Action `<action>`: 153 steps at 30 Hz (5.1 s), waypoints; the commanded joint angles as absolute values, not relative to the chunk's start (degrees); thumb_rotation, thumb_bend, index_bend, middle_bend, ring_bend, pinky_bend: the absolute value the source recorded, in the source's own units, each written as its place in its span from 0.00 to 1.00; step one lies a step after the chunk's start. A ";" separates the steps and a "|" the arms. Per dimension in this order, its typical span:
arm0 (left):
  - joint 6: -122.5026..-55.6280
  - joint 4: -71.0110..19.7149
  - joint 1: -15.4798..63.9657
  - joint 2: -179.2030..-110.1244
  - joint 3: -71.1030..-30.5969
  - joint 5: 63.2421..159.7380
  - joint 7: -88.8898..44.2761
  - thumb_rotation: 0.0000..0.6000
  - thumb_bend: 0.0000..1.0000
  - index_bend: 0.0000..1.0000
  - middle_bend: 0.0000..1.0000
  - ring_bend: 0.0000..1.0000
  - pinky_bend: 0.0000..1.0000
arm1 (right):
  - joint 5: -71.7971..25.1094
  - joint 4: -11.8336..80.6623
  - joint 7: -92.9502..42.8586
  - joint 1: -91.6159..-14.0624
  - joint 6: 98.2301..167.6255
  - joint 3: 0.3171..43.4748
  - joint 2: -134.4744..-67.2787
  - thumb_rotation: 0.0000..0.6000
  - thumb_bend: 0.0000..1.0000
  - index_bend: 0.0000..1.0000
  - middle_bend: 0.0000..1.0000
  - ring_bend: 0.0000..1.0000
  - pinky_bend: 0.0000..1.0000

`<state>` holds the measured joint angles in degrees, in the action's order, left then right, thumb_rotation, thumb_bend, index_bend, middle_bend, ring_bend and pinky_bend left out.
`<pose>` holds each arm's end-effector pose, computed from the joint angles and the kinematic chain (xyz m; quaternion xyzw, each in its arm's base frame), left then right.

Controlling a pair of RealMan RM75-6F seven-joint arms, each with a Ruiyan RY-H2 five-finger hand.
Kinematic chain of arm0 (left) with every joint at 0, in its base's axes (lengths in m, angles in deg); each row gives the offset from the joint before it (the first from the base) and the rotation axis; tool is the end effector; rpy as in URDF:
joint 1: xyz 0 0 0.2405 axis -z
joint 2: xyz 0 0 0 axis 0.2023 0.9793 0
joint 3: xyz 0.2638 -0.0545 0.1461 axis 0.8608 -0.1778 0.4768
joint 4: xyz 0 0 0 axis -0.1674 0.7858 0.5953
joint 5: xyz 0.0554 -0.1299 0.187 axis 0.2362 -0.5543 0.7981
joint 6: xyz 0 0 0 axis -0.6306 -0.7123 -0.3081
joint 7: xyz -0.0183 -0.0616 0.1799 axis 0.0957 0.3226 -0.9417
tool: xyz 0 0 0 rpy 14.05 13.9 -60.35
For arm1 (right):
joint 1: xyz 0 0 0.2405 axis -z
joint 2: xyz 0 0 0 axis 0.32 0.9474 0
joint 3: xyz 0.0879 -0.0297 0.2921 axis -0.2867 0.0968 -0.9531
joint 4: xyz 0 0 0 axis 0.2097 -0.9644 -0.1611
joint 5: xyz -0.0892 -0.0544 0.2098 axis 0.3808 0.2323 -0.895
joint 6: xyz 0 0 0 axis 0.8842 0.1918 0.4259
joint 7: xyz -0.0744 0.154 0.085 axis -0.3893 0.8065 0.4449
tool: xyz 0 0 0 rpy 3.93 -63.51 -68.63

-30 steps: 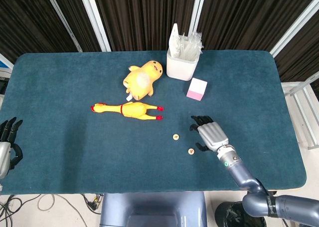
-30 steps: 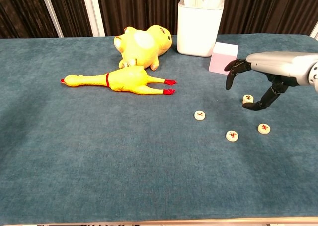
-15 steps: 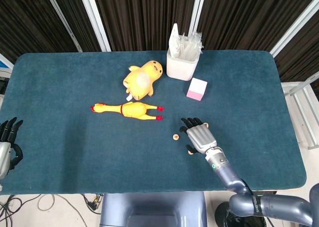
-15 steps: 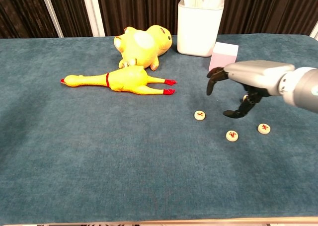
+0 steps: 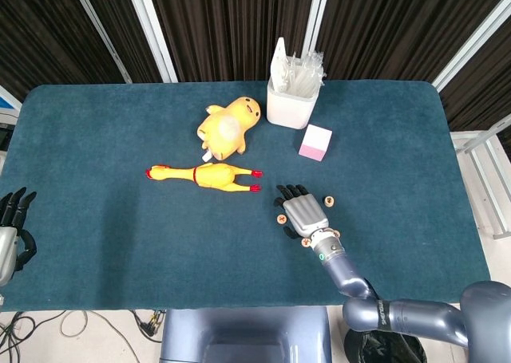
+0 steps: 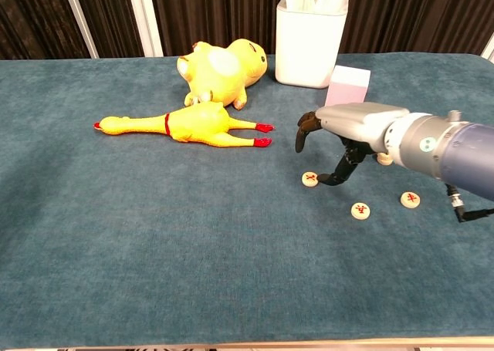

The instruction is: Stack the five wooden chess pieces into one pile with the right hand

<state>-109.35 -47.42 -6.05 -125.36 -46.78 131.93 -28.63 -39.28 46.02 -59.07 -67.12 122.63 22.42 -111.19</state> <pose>-0.3664 0.2430 0.1643 -0.5884 -0.3724 -0.3580 0.6221 -0.1497 -0.4223 -0.1014 0.7595 -0.4045 0.3036 0.4091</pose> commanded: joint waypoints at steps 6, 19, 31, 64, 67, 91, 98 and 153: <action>-109.34 -47.45 -6.05 -125.36 -46.78 131.93 -28.61 1.00 0.82 0.10 0.00 0.00 0.00 | -41.52 41.76 -58.80 -68.49 120.33 22.36 -113.67 1.00 0.40 0.36 0.09 0.08 0.10; -109.32 -47.47 -6.04 -125.32 -46.77 131.93 -28.61 1.00 0.82 0.10 0.00 0.00 0.00 | -40.14 39.63 -56.81 -68.28 120.54 22.52 -115.19 1.00 0.41 0.45 0.09 0.08 0.10; -109.29 -47.52 -6.03 -125.26 -46.76 131.95 -28.55 1.00 0.82 0.10 0.00 0.00 0.00 | -40.32 38.35 -56.05 -68.35 119.70 22.41 -115.48 1.00 0.40 0.46 0.09 0.08 0.10; -109.31 -47.36 -5.98 -125.63 -46.89 131.61 -29.39 1.00 0.82 0.10 0.00 0.00 0.00 | -40.73 36.48 -54.87 -68.70 118.14 22.25 -115.88 1.00 0.40 0.49 0.09 0.08 0.10; -109.28 -47.42 -5.99 -125.53 -46.84 131.71 -29.14 1.00 0.82 0.10 0.00 0.00 0.00 | -40.72 36.62 -54.88 -68.71 118.11 22.29 -115.80 1.00 0.40 0.50 0.09 0.08 0.10; -109.27 -47.55 -5.99 -125.31 -46.77 131.92 -28.63 1.00 0.82 0.10 0.00 0.00 0.00 | -42.22 41.25 -52.66 -66.81 117.98 21.00 -104.29 1.00 0.40 0.51 0.09 0.08 0.10; -109.73 -47.71 -6.19 -125.20 -46.78 132.09 -28.50 1.00 0.82 0.10 0.00 0.00 0.01 | -42.67 40.81 -49.97 -65.84 115.67 21.41 -101.02 1.00 0.40 0.51 0.09 0.08 0.10; -109.70 -47.69 -6.20 -125.32 -46.88 131.87 -28.99 1.00 0.82 0.10 0.00 0.00 0.01 | -42.57 31.17 -44.91 -66.42 110.58 23.14 -103.91 1.00 0.40 0.50 0.08 0.06 0.10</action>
